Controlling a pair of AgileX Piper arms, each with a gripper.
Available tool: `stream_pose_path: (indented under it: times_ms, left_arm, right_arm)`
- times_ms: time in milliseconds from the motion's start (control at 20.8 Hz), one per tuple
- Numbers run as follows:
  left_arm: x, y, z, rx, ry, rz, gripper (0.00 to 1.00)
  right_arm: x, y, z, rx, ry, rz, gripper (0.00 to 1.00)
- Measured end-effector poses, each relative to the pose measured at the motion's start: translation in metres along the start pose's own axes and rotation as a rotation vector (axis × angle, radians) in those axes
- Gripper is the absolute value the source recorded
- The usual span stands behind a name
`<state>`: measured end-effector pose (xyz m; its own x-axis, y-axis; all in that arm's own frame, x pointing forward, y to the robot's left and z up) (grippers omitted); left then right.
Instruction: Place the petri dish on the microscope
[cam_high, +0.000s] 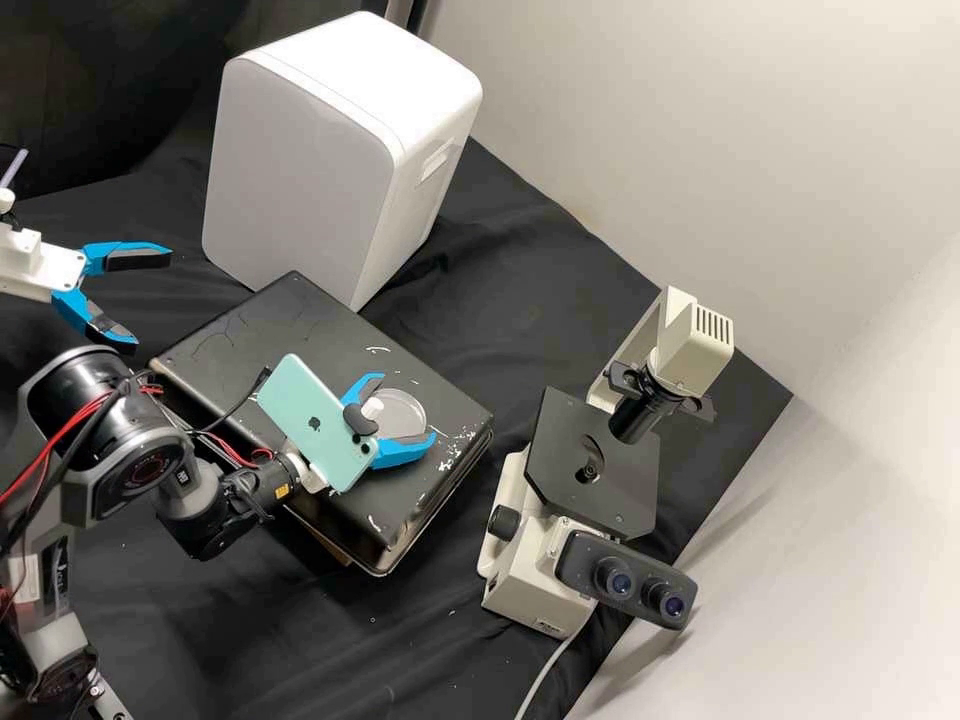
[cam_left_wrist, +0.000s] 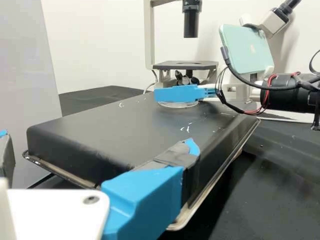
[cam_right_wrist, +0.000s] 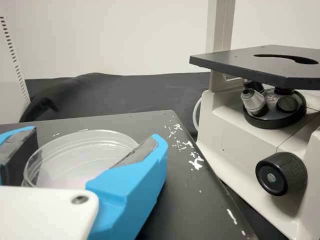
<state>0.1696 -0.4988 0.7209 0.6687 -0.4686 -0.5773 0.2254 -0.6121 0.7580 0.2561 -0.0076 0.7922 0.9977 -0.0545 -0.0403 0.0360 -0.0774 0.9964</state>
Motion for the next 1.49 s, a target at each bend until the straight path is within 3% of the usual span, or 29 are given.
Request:
stream_pose_path:
  times_ms: [96, 337, 481, 1492]
  left_arm:
    - [0.0000, 0.0000, 0.0000, 0.000, 0.000, 0.000, 1.00]
    - [0.0008, 0.0009, -0.0002, 0.002, -0.001, 0.003, 1.00]
    - [0.0012, 0.0014, -0.0004, 0.003, -0.001, 0.005, 1.00]
    - [0.0020, 0.0001, -0.0003, -0.004, 0.002, 0.001, 1.00]
  right_arm:
    - [0.0002, -0.0011, -0.0004, 0.005, -0.002, 0.005, 1.00]
    - [0.0002, -0.0002, 0.0002, -0.025, -0.011, 0.017, 1.00]
    - [0.0003, -0.0009, -0.0004, -0.029, -0.009, 0.015, 1.00]
    - [-0.0063, -0.0037, 0.0027, -0.029, -0.012, 0.011, 1.00]
